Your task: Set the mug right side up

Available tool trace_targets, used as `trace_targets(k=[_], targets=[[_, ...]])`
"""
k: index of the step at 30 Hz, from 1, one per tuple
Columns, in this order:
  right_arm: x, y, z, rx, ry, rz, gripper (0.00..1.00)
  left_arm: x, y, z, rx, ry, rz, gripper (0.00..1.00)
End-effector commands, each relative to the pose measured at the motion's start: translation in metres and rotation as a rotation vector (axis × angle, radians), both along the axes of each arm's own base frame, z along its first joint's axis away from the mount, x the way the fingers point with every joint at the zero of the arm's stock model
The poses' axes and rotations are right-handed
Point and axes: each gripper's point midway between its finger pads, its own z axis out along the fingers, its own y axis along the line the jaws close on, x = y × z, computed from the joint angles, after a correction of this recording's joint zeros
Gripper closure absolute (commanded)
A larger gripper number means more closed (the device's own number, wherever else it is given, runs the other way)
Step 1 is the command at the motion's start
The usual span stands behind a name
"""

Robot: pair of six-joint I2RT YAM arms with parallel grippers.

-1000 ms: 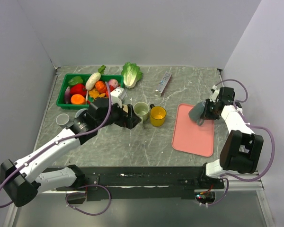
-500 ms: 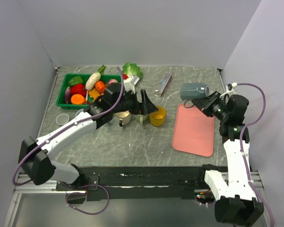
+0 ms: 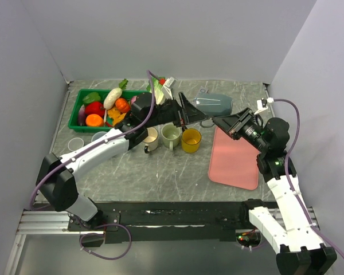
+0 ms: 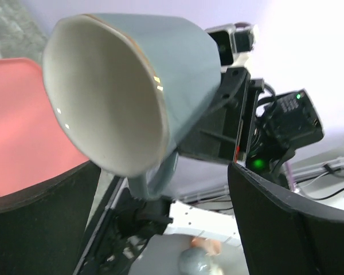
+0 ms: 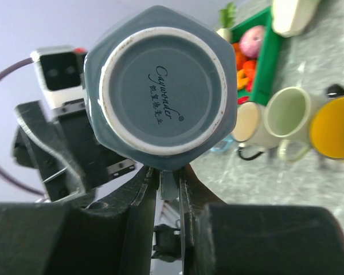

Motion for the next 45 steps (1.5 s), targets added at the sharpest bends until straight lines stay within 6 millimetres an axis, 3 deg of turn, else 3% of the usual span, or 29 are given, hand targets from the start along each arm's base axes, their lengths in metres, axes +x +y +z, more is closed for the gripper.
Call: trace_targets(k=[1,3,12,15,17,21,25,26,28,29,30,32,33,34,36,39,40,45], targets=[[-0.011,0.003,0.082,0.091,-0.241,0.014,1.0,-0.002,-0.005,0.043,-0.142,-0.001,-0.026,0.03],[-0.012,0.005,0.085,0.094,-0.25,0.024,1.0,-0.002,-0.006,0.049,-0.161,0.01,-0.031,0.07],[-0.01,0.012,0.082,0.138,-0.234,0.067,1.0,-0.003,-0.012,0.051,-0.226,0.098,-0.061,0.4],[-0.011,0.015,0.081,0.133,-0.224,0.083,1.0,-0.001,-0.014,0.051,-0.235,0.118,-0.066,0.59],[-0.011,0.017,0.079,0.134,-0.214,0.097,1.0,0.0,-0.016,0.052,-0.239,0.124,-0.066,0.66],[-0.01,0.018,0.069,0.122,-0.185,0.102,1.0,0.003,-0.018,0.048,-0.227,0.126,-0.063,0.99],[-0.006,0.015,0.05,0.053,-0.134,0.079,1.0,0.012,-0.014,0.035,-0.149,0.091,0.014,0.99],[-0.005,0.014,0.045,0.032,-0.116,0.074,0.82,0.02,-0.007,0.025,-0.082,0.068,0.088,0.99],[-0.004,0.012,0.03,-0.027,-0.063,0.065,0.59,0.028,0.003,0.017,-0.014,0.037,0.171,0.99],[-0.003,0.011,0.026,-0.042,-0.051,0.061,0.41,0.037,0.016,0.02,0.022,-0.021,0.258,0.99],[-0.003,0.012,0.022,-0.05,-0.039,0.066,0.34,0.04,0.025,0.009,0.083,-0.02,0.302,0.99],[-0.002,0.013,0.014,-0.059,-0.012,0.082,0.19,0.05,0.05,0.011,0.156,-0.087,0.429,0.99],[-0.006,0.017,0.017,-0.06,-0.019,0.115,0.15,0.051,0.061,0.0,0.22,-0.084,0.465,0.99],[-0.003,0.018,0.012,-0.075,-0.003,0.124,0.01,0.051,0.069,-0.002,0.251,-0.096,0.489,0.99],[-0.002,0.018,0.011,-0.088,0.015,0.131,0.0,0.059,0.096,0.003,0.311,-0.134,0.6,0.99],[0.0,0.017,0.001,-0.141,0.035,0.139,0.0,0.068,0.141,-0.007,0.446,-0.146,0.756,0.99],[0.002,0.015,-0.002,-0.151,0.042,0.124,0.0,0.067,0.156,-0.02,0.523,-0.139,0.786,0.99],[0.007,0.009,-0.013,-0.192,0.057,0.095,0.0,0.071,0.272,-0.028,0.729,-0.083,1.107,0.99]])
